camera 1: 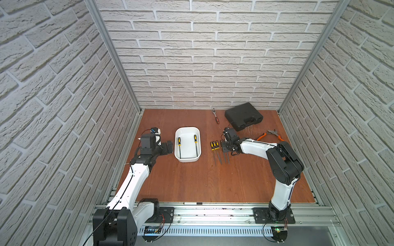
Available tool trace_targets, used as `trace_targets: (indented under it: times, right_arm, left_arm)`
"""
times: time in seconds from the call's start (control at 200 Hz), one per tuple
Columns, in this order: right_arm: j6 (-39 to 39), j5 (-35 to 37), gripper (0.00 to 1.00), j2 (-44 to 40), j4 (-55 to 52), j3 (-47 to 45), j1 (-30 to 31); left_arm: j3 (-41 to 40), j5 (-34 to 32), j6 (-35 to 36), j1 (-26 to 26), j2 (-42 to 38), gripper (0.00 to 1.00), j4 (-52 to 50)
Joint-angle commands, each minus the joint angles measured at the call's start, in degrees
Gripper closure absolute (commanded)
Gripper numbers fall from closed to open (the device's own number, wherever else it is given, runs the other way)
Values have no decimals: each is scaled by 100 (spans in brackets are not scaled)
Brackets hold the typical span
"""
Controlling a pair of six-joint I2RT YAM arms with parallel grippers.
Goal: Take the file tool out of the storage box
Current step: Place the file tool at the center of the board, then pick up the file tool from the storage box.
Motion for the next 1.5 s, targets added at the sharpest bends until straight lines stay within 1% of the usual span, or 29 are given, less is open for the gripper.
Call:
trace_targets:
  times: [0.0, 0.14, 0.3, 0.44, 0.63, 0.74, 0.855, 0.96, 1.08, 1.285, 1.395, 1.495]
  right_arm:
    - [3, 83, 86, -21, 39, 165, -20]
    - [-13, 127, 79, -48, 4, 157, -20]
    - [26, 137, 75, -72, 2, 124, -17]
    - [37, 138, 69, -150, -3, 104, -20]
    - [14, 180, 67, -333, -71, 99, -20]
    - [15, 154, 66, -595, -128, 167, -4]
    - [58, 82, 64, -921, -146, 400, 163]
    - [6, 29, 63, -961, -202, 870, 530]
    - [16, -268, 62, -616, -269, 1574, 964]
    - [238, -1006, 60, 539, -425, 2854, 1424]
    - [227, -1019, 59, 1228, -591, 3523, 1651]
    - [299, -1158, 59, 1830, -791, 4179, 1716]
  left_arm:
    - [29, 6, 23, -31, -4, 2, 234]
    - [35, 7, 28, -31, -1, 1, 234]
    - [27, 16, 23, -31, -18, 1, 236]
    - [36, 16, 26, -35, -29, 1, 233]
    - [34, 16, 25, -31, -35, 1, 233]
    - [31, 7, 25, -31, -47, 2, 231]
    - [35, -8, 34, -31, -36, 1, 242]
    - [48, -19, 23, -31, -12, 2, 242]
    - [29, -36, 23, -31, -40, 2, 233]
    - [33, -71, 36, -30, -107, 2, 216]
    - [19, -52, 23, -31, -123, 2, 231]
    - [5, -35, 10, -31, -149, 1, 244]
